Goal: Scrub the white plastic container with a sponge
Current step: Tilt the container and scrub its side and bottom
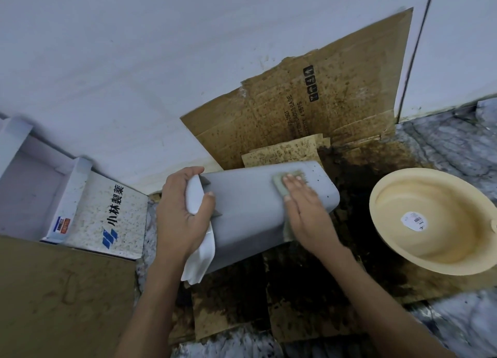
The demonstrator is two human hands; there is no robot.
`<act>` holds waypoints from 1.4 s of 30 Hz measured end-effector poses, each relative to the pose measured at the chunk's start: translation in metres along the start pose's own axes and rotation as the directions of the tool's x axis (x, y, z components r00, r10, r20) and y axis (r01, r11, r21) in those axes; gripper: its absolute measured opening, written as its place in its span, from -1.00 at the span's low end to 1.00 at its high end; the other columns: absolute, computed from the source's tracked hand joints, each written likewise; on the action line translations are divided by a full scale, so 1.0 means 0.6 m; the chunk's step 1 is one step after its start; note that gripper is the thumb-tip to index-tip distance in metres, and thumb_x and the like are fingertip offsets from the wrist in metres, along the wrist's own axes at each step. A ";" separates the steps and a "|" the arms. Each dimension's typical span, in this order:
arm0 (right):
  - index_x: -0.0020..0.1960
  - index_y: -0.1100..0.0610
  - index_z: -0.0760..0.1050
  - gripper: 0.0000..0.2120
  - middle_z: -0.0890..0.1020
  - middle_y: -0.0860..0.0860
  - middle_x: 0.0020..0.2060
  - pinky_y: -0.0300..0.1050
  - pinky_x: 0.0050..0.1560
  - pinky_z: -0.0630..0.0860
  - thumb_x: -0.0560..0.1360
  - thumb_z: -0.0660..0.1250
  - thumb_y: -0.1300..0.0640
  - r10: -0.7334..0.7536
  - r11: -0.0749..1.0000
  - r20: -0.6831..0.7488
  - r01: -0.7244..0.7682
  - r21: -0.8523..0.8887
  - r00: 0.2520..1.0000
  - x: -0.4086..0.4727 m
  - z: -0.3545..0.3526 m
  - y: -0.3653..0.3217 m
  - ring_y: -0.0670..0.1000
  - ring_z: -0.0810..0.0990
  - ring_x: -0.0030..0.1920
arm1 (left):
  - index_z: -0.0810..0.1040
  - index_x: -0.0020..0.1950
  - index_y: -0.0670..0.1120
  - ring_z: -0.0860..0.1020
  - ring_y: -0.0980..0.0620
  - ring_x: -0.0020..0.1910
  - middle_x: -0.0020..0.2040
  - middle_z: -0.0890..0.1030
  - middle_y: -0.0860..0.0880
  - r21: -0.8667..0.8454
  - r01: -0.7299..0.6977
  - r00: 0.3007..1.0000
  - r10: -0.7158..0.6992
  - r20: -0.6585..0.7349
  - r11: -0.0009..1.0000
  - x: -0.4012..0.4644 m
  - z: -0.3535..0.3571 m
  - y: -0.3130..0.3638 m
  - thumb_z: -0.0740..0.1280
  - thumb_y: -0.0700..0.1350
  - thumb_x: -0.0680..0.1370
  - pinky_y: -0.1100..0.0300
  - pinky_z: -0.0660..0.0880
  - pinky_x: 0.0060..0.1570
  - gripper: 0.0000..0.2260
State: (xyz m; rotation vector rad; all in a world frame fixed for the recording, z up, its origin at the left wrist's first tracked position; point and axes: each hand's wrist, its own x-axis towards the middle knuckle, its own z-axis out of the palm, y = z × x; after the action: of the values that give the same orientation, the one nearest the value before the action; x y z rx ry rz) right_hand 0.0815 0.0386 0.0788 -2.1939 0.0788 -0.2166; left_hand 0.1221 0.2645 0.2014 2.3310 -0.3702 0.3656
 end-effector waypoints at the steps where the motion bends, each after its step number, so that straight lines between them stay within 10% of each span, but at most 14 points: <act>1: 0.57 0.09 0.23 -0.55 0.25 0.00 0.57 0.01 0.59 0.02 0.70 0.00 0.04 0.057 0.998 0.003 -0.057 0.001 0.998 0.022 -0.011 0.024 -0.03 0.13 0.58 | 0.49 0.30 0.16 0.45 0.31 0.27 0.20 0.50 0.31 -0.002 -0.007 1.000 0.007 0.005 1.000 -0.001 0.000 0.000 0.32 0.00 0.50 0.55 0.28 0.20 -0.64; 6: 0.56 0.13 0.24 -0.52 0.26 0.06 0.56 0.00 0.59 -0.01 0.70 -0.02 -0.04 0.236 0.972 0.072 -0.234 -0.036 0.969 0.132 -0.039 0.059 0.04 0.12 0.59 | 0.48 0.30 0.20 0.46 0.31 0.28 0.23 0.52 0.20 -0.006 -0.011 1.000 0.011 0.020 1.000 -0.007 0.009 0.001 0.30 0.06 0.48 0.54 0.28 0.20 -0.62; 14: 0.59 -0.03 0.15 -0.49 0.19 -0.11 0.58 -0.12 0.57 -0.02 0.67 -0.06 -0.12 -0.069 0.997 0.019 0.069 -0.029 0.997 0.036 0.011 -0.019 -0.13 0.07 0.58 | 0.51 0.31 0.10 0.44 0.39 0.23 0.21 0.54 0.12 0.008 -0.050 0.999 0.050 0.012 0.999 0.009 0.019 0.010 0.29 0.03 0.49 0.57 0.27 0.17 -0.63; 26: 0.55 0.14 0.26 -0.53 0.27 0.08 0.56 0.02 0.58 0.04 0.69 0.04 -0.01 0.319 0.946 -0.005 -0.318 0.070 0.948 0.130 -0.051 0.129 0.06 0.16 0.57 | 0.51 0.31 0.13 0.50 0.12 0.27 0.23 0.52 0.17 0.030 -0.097 0.995 0.096 0.036 0.995 0.010 0.030 0.026 0.32 0.03 0.48 0.49 0.29 0.24 -0.62; 35: 0.58 0.00 0.19 -0.52 0.24 -0.07 0.57 -0.04 0.57 0.06 0.68 0.00 -0.04 -0.024 0.999 -0.051 0.025 0.025 0.998 0.017 -0.002 0.016 -0.10 0.14 0.58 | 0.49 0.28 0.19 0.48 0.29 0.25 0.19 0.52 0.30 -0.002 -0.057 0.998 0.057 0.016 0.998 0.009 0.025 0.028 0.30 0.02 0.49 0.55 0.29 0.18 -0.65; 42: 0.57 0.13 0.22 -0.53 0.25 0.07 0.56 -0.04 0.58 0.03 0.69 0.05 0.03 0.199 0.979 -0.085 -0.195 0.051 0.976 0.028 -0.038 0.117 0.03 0.16 0.57 | 0.48 0.26 0.23 0.47 0.35 0.25 0.19 0.51 0.38 0.003 -0.062 0.998 0.062 0.013 0.998 -0.004 0.013 0.021 0.31 0.05 0.45 0.54 0.29 0.19 -0.63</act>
State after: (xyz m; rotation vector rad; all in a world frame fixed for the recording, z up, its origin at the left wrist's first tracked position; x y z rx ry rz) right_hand 0.0951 -0.0233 0.0373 -2.1172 0.3379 -0.2027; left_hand 0.1165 0.2506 0.2035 2.3304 -0.4492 0.3823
